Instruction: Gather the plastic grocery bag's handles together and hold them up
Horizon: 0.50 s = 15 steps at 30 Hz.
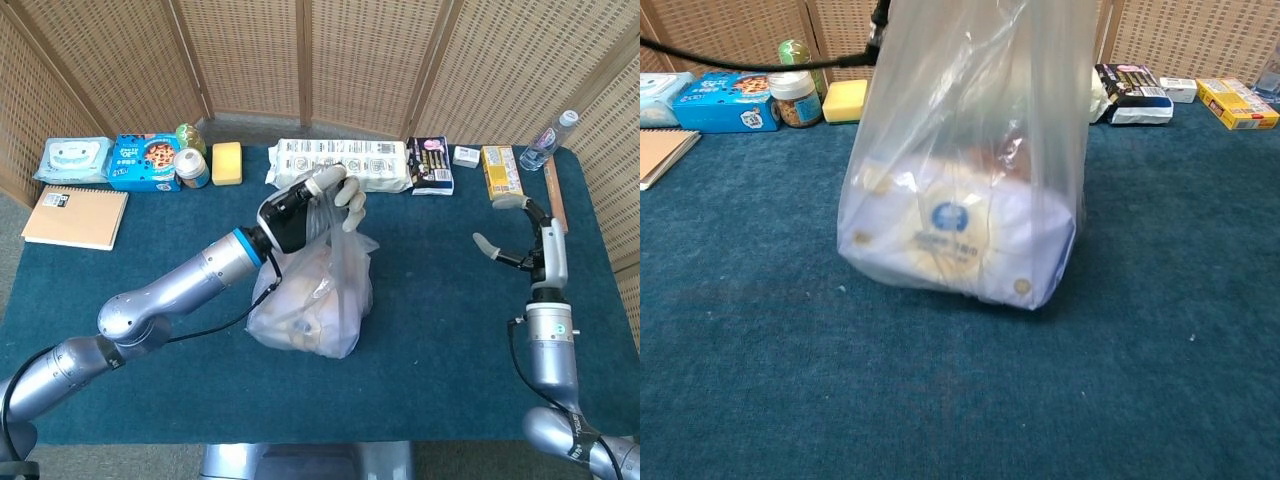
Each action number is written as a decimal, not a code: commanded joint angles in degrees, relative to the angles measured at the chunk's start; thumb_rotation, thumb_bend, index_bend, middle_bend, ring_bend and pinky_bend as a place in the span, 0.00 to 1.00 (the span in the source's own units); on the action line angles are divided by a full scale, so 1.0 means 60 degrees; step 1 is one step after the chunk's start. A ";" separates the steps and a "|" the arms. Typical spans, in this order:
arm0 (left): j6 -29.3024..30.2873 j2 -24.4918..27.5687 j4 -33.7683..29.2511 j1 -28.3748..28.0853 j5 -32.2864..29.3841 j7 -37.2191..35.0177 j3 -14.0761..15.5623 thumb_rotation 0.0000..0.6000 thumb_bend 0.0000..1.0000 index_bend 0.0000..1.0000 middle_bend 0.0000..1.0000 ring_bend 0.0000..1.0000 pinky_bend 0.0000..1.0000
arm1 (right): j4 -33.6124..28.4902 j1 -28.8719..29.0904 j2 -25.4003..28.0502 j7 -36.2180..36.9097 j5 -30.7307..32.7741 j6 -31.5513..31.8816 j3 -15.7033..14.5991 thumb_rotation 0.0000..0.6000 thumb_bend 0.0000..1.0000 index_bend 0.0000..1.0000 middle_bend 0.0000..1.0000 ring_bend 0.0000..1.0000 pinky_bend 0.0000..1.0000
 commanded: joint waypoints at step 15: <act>0.1337 0.1125 0.0240 -0.1664 0.0118 -0.1060 -0.0548 0.89 0.44 0.77 0.75 0.64 0.65 | 0.0470 -0.0429 -0.0189 -0.0605 -0.0687 0.0144 -0.0860 1.00 0.21 0.43 0.33 0.23 0.14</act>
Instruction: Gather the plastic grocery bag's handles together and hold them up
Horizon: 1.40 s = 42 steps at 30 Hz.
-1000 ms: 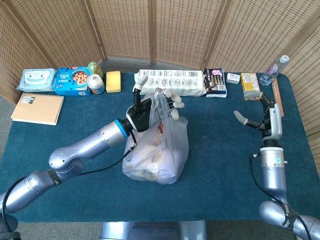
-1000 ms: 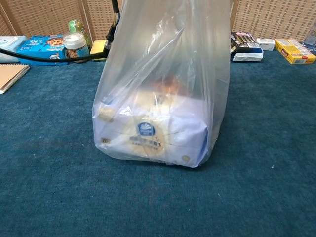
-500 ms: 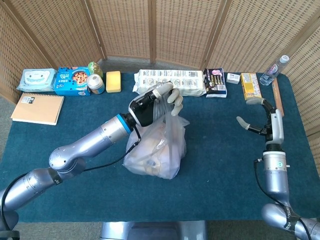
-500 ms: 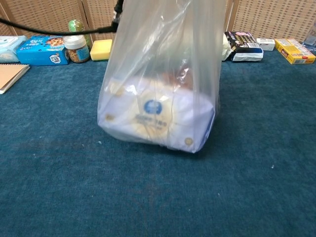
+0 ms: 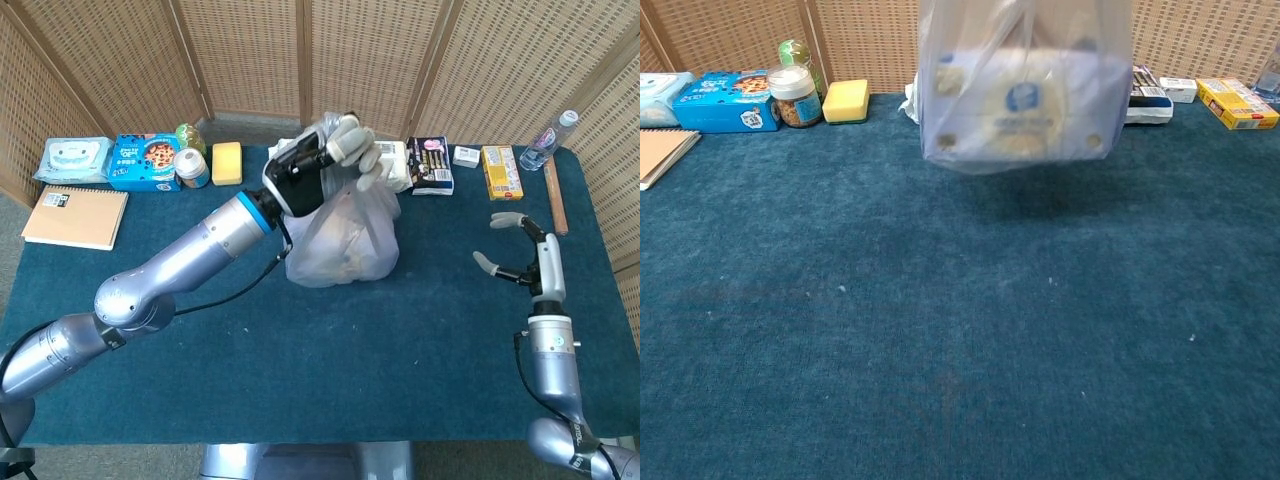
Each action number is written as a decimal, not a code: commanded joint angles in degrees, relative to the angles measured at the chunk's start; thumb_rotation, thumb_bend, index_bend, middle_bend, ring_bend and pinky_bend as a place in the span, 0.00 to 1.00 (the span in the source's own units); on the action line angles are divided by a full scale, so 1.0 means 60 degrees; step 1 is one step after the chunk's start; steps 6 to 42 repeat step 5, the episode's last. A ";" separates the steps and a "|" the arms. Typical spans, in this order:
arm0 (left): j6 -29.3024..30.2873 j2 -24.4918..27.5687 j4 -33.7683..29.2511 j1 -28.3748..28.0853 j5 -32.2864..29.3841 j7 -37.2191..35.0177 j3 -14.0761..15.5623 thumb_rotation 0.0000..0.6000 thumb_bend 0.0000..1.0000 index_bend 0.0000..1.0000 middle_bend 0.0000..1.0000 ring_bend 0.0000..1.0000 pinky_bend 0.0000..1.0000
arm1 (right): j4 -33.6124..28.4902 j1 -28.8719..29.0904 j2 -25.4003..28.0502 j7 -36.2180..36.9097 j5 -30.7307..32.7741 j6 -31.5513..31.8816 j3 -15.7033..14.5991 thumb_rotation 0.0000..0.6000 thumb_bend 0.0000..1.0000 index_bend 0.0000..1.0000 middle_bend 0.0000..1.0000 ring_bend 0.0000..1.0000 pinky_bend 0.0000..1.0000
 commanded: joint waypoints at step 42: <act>0.0328 0.0333 0.0177 -0.0432 -0.0014 -0.0419 -0.0025 0.89 0.44 0.77 0.75 0.64 0.65 | 0.0010 -0.0307 -0.0013 0.0112 -0.0232 0.0140 -0.0257 1.00 0.21 0.43 0.33 0.23 0.14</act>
